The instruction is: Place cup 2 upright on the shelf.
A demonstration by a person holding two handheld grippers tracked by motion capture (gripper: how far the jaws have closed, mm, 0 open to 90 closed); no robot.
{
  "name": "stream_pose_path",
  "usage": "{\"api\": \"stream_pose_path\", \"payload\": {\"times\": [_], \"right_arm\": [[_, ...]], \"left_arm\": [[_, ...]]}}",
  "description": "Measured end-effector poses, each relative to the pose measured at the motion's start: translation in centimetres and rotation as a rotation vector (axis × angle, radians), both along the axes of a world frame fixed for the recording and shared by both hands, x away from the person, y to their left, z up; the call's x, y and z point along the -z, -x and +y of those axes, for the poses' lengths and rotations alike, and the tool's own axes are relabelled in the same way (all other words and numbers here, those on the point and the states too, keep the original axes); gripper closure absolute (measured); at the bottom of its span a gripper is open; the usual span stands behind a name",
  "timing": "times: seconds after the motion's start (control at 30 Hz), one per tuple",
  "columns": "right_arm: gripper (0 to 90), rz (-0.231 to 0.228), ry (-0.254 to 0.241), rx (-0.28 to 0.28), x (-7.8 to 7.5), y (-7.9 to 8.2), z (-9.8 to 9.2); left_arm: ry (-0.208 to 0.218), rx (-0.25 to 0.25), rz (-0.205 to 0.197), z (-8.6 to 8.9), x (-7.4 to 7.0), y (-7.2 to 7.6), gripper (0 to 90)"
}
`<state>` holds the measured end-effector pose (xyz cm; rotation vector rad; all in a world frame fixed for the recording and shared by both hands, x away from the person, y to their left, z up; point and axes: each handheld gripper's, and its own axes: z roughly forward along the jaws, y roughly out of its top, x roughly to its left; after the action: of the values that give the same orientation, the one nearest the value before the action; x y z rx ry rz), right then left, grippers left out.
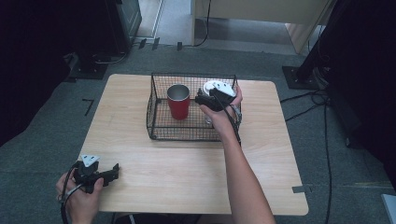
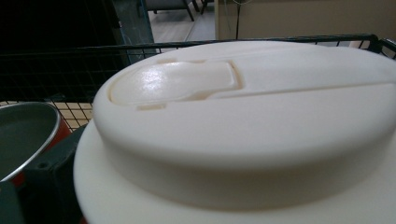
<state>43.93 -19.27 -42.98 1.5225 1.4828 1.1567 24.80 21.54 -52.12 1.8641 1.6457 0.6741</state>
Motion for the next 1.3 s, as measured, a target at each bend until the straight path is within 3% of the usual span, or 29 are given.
{"api": "stream_pose_path", "payload": {"times": [0.57,0.63,0.73,0.93,1.17,1.3], "right_arm": [[0.0,-0.064,-0.039,-0.01,-0.4,-0.1,0.1],[0.7,-0.091,-0.032,-0.016,-0.6,-0.2,0.1],[2.2,-0.139,-0.061,-0.028,-1.4,-0.2,0.1],[2.7,-0.103,0.01,-0.03,-1.3,-0.1,0.5],[2.7,-0.114,-0.025,-0.013,-1.6,0.2,-0.3],[2.7,-0.135,-0.011,-0.012,-2.1,0.5,-0.2]], "left_arm": [[-0.001,0.0,0.0,0.0,0.0,0.0,0.0],[-0.002,0.001,0.001,0.0,0.0,0.0,0.0],[-0.002,0.001,0.001,0.0,0.0,0.0,0.0],[-0.001,0.0,0.001,0.0,0.0,0.0,0.0],[-0.002,0.001,0.001,0.0,0.0,0.0,0.0],[-0.003,0.001,0.001,0.0,0.0,0.0,0.0]]}}
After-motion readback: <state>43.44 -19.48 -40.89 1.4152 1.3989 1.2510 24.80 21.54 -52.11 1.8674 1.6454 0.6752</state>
